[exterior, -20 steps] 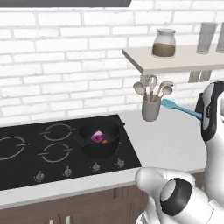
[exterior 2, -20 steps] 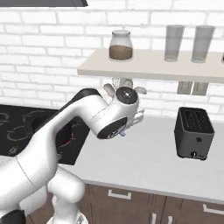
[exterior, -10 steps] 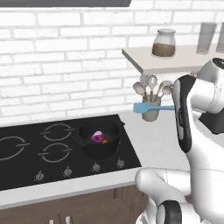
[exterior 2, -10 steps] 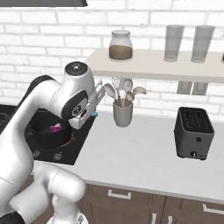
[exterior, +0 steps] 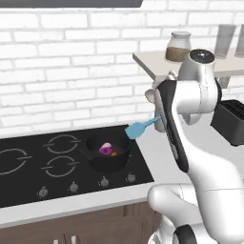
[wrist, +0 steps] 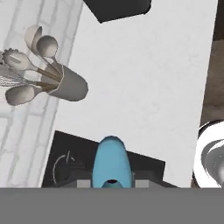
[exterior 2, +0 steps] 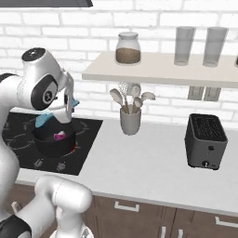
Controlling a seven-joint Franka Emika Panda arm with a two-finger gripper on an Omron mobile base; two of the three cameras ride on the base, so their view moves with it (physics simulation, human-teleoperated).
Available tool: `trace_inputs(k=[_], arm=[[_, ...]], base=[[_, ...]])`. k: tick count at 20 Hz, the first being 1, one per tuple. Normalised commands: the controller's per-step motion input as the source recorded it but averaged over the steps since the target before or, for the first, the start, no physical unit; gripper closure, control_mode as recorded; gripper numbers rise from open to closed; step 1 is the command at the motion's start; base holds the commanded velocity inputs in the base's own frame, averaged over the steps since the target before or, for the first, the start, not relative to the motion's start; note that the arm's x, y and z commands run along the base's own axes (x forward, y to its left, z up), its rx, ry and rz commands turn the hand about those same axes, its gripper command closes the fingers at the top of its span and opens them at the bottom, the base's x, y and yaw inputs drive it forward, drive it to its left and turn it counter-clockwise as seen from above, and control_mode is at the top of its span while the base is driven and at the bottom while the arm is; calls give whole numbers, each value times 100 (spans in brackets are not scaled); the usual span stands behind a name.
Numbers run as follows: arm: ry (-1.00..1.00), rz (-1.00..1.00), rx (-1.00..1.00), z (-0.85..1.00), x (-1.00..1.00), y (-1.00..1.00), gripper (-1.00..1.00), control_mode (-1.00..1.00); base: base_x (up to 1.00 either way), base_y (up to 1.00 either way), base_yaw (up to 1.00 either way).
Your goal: Put the carrot and onion in the pot. Retrieve the spatula and lightly stir the vegetables in the pot.
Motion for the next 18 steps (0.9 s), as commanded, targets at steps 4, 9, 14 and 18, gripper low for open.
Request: trace_inputs(k=[4,9,14,18], arm=[[-13,47,-42,1,9,97,100,-100],[-30,38,-38,2,36,77,100,-100],[-33,32,-29,5,62,46,100,-100],[-9,32,-37,0,74,46,100,-100]], base=[[0,0,0],[0,0,0],[0,0,0],[0,0,0]])
